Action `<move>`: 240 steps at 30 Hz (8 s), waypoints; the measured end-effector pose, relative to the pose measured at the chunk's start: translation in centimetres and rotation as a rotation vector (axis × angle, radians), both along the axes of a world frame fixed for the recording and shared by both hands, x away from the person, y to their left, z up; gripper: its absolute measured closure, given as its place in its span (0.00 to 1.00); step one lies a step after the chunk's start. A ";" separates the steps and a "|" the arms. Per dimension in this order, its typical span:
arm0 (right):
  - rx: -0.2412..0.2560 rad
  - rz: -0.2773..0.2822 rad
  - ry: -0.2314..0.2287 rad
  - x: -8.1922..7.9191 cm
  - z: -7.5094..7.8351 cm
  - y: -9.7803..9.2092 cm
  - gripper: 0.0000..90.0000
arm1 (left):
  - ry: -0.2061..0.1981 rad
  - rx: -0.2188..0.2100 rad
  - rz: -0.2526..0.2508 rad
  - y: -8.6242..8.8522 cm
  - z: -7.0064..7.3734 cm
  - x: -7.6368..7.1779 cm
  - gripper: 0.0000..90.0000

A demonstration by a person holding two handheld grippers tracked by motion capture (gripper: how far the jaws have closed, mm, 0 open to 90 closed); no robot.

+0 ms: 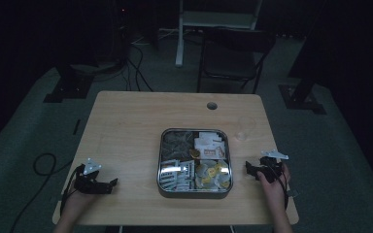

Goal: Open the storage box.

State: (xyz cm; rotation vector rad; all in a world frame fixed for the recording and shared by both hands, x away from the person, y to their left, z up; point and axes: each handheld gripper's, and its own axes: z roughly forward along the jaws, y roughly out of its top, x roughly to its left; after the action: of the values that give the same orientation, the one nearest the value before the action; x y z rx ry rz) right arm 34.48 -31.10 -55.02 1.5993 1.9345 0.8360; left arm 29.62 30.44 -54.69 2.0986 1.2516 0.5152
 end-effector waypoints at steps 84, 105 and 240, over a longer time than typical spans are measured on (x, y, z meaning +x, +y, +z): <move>0.001 0.001 -0.002 0.0 0.0 0.0 0.13 | -0.143 -0.066 -0.414 -10.2 7.1 2.4 0.03; 0.001 0.001 -0.002 0.0 0.0 0.0 0.13 | -0.149 -0.062 -0.550 -14.8 8.5 3.8 0.03; 0.003 0.000 -0.002 0.0 0.0 0.0 0.14 | -0.086 -0.053 -0.588 -21.8 10.7 9.4 0.66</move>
State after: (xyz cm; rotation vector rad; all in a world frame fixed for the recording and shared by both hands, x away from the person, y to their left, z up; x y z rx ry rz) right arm 34.50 -31.13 -55.03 1.5991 1.9326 0.8402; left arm 38.97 8.62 -43.96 2.2337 0.5443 0.2949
